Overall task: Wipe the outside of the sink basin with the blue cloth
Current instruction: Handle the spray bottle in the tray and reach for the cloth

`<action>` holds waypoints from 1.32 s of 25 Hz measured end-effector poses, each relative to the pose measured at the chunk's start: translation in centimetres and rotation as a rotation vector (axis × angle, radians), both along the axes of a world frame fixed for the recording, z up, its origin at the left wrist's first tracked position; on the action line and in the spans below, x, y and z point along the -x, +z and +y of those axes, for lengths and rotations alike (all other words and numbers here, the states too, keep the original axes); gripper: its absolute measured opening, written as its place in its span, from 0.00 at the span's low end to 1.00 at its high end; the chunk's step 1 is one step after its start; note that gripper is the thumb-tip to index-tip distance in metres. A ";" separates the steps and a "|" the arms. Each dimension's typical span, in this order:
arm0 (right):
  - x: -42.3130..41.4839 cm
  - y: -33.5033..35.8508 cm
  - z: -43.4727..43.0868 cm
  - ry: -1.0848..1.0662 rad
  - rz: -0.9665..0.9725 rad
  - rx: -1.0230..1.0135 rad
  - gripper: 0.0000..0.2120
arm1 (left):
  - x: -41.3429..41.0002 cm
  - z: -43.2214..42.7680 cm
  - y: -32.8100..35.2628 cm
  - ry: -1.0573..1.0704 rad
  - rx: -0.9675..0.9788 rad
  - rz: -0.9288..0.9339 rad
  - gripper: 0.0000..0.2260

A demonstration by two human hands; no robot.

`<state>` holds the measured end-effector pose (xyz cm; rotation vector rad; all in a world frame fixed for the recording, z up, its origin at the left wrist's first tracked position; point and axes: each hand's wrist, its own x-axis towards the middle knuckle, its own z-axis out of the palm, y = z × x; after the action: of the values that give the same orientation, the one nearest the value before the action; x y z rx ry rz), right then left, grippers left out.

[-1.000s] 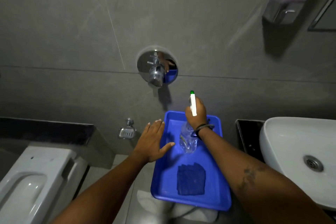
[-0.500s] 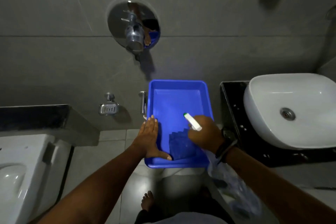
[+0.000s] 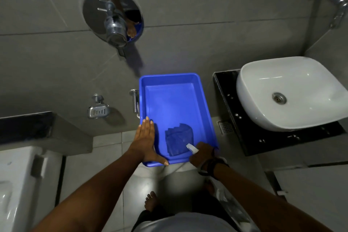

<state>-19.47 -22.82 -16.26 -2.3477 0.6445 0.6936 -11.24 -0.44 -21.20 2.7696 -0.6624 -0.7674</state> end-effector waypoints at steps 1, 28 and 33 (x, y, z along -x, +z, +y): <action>-0.3 -0.4 0.3 0.011 0.013 -0.035 0.11 | 0.1 0.1 0.2 0.017 -0.008 0.012 0.76; -19.5 14.3 3.6 -0.176 -0.921 -0.270 0.12 | -1.3 0.0 1.2 0.135 0.004 0.024 0.70; -22.3 9.8 5.1 -0.235 -0.884 -0.340 0.13 | -1.3 -1.1 0.9 0.263 0.071 0.044 0.63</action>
<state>2.84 -17.76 -6.46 -1.9375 0.3426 -0.3304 -9.90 -1.56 -20.26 2.6929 -0.3011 -0.7298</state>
